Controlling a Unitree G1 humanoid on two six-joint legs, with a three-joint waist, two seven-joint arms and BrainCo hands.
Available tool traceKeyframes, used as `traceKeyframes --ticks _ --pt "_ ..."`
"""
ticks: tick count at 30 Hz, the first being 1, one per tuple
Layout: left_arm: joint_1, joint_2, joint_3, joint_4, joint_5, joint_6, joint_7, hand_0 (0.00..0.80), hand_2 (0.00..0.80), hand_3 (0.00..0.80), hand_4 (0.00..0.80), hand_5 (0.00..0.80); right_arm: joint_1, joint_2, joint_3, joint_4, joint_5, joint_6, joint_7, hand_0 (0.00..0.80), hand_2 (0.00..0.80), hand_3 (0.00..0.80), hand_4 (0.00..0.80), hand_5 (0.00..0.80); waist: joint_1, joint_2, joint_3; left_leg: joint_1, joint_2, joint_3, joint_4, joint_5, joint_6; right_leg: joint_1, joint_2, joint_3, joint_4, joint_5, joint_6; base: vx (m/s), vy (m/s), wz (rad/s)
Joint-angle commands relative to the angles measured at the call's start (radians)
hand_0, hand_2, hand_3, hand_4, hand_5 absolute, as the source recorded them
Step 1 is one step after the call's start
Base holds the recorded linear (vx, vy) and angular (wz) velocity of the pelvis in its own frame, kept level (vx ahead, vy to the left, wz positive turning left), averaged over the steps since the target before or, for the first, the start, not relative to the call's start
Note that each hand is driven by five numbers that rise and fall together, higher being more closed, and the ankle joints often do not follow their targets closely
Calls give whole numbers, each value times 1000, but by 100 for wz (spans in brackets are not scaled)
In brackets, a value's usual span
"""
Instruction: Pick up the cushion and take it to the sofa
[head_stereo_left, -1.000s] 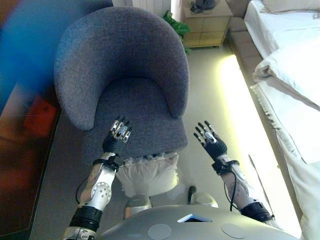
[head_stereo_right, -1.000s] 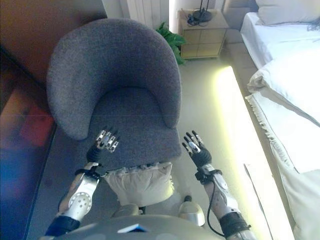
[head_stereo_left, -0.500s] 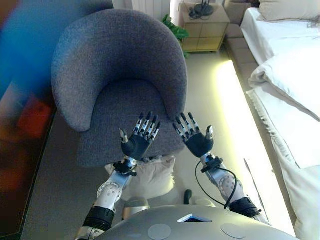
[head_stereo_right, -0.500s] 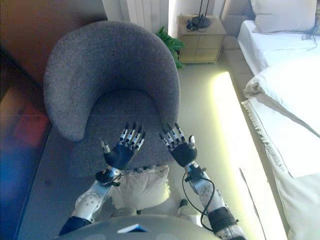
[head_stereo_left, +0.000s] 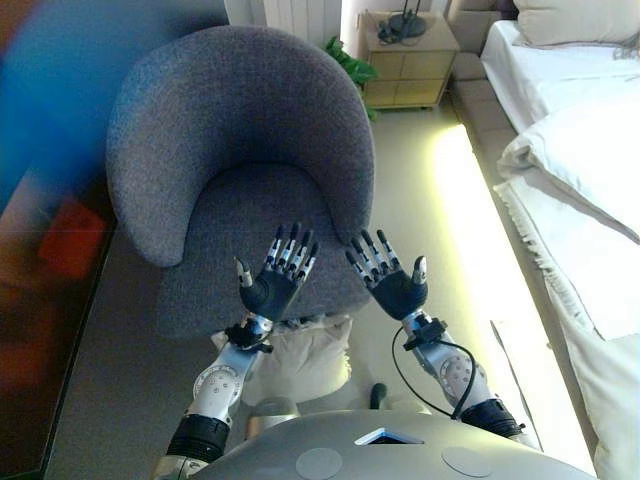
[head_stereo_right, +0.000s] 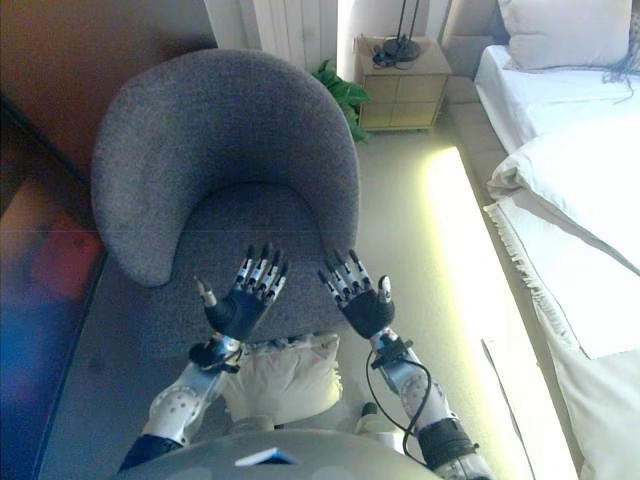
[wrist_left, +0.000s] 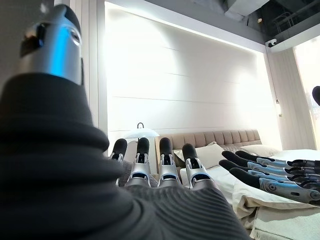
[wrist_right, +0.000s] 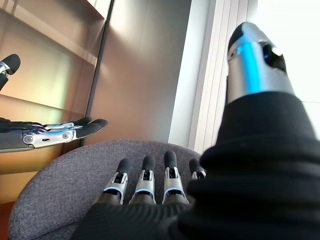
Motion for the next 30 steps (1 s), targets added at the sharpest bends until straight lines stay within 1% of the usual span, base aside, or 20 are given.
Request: traceKeyframes --ticks 1,2,3,4,5,7,8,9,11,13,16,17,18,21,23,24,25,27,29,30 --pt "-37 40 1 7 193 -142 106 0 0 0 0 0 -24 -4 3 -43 -92 -72 -27 0 0 0 0 0 3 -6 0 -55 10 -29 13 17 9 -50 -28 -13 26 40 33 0 0 0" --pt "-41 62 -1 13 287 -205 182 0 0 0 0 0 -27 -16 9 -40 -164 -113 -66 0 0 0 0 0 4 -6 2 -53 11 -28 15 17 9 -48 -29 -15 29 38 34 35 1 0" --pt "-47 89 -2 21 433 -279 300 0 0 0 0 0 -32 -35 17 -37 -272 -167 -133 0 0 0 0 0 4 -6 5 -50 12 -27 17 17 8 -45 -31 -18 34 35 35 58 -3 0" --pt "-61 134 2 27 631 -346 421 0 0 0 0 0 -41 -68 27 -34 -444 -232 -225 0 0 0 0 0 5 -6 6 -47 12 -27 19 17 8 -43 -31 -19 43 29 34 80 -9 0" --pt "-70 170 16 10 723 -348 452 0 0 0 0 0 -44 -92 27 -34 -523 -244 -289 0 0 0 0 0 6 -6 6 -46 12 -28 21 18 10 -41 -29 -17 53 20 32 82 -17 2" --pt "-55 189 63 -25 723 -292 448 0 0 0 0 0 -23 -114 10 -41 -547 -235 -304 0 0 0 0 0 6 -10 8 -45 17 -23 33 15 11 -40 -24 -14 72 4 26 77 -37 7" --pt "-52 189 68 -27 726 -289 450 0 0 0 0 0 -19 -116 8 -41 -550 -235 -303 0 0 0 0 0 6 -10 9 -45 17 -22 35 14 12 -40 -24 -14 75 2 25 58 -54 7" --pt "-44 190 74 -17 740 -303 450 0 0 0 0 0 -11 -122 3 -31 -568 -249 -297 0 0 0 0 0 6 -13 15 -53 22 -21 52 11 12 -43 -20 -11 90 -6 19 25 -66 5" --pt "-46 189 58 0 785 -351 516 0 0 0 0 0 -17 -130 9 -5 -649 -297 -335 0 0 0 0 0 9 -17 33 -76 29 -27 93 10 8 -50 -19 -11 114 -12 12 6 -91 10" --pt "-64 194 49 28 828 -384 589 0 0 0 0 0 -41 -151 17 23 -835 -347 -420 0 0 0 0 0 12 -18 53 -103 36 -33 143 3 1 -60 -21 -20 150 -29 4 -33 -71 25" --pt "-92 195 42 56 880 -407 645 0 0 0 0 0 -85 -184 23 50 -891 -341 -487 0 0 0 0 0 10 -30 93 -172 47 -38 309 -42 -3 -94 -32 -21 209 -47 -20 -81 -44 23" --pt "-96 194 37 68 898 -419 659 0 0 0 0 0 -94 -191 24 59 -902 -340 -492 0 0 0 0 0 10 -30 104 -194 55 -50 353 -42 -10 -95 -30 -18 219 -48 -27 -15 1 30" --pt "-96 195 34 77 912 -425 678 0 0 0 0 0 -101 -198 25 69 -903 -337 -492 0 0 0 0 0 12 -29 113 -210 65 -64 379 -21 -22 -92 -27 -14 224 -50 -31 51 105 39" --pt "-97 183 35 128 921 -432 716 0 0 0 0 0 -120 -197 28 115 -920 -324 -494 0 0 0 0 0 23 -7 123 -205 117 -69 276 69 -55 -63 -26 -18 231 -74 -18 130 238 27" --pt "-105 170 35 186 936 -435 704 0 0 0 0 0 -129 -191 22 161 -933 -331 -494 0 0 0 0 0 34 -4 119 -210 125 -74 230 78 -58 -45 -47 -36 230 -86 -2 141 235 6" --pt "-110 166 35 209 946 -426 702 0 0 0 0 0 -133 -187 20 183 -941 -325 -502 0 0 0 0 0 35 -6 115 -203 118 -66 224 57 -51 -42 -63 -45 227 -83 7 140 220 11" --pt "-115 159 35 240 953 -419 692 0 0 0 0 0 -137 -181 15 208 -954 -324 -508 0 0 0 0 0 39 -5 112 -200 105 -78 222 43 -47 -46 -80 -50 240 -82 19 147 219 3" --pt "-132 154 33 296 954 -419 671 0 0 0 0 0 -143 -175 13 242 -992 -325 -522 0 0 0 0 0 49 -6 119 -220 83 -91 267 10 -35 -58 -118 -54 287 -91 39 126 198 2" --pt "-161 157 20 343 968 -428 671 0 0 0 0 0 -158 -168 24 275 -1014 -334 -540 0 0 0 0 0 60 -4 135 -251 72 -84 322 -20 -16 -93 -159 -67 371 -88 38 88 159 4" --pt "-176 157 12 362 971 -430 674 0 0 0 0 0 -170 -165 29 292 -1019 -335 -549 0 0 0 0 0 61 -3 148 -259 70 -79 344 -32 -9 -124 -178 -61 426 -74 38 106 139 4"
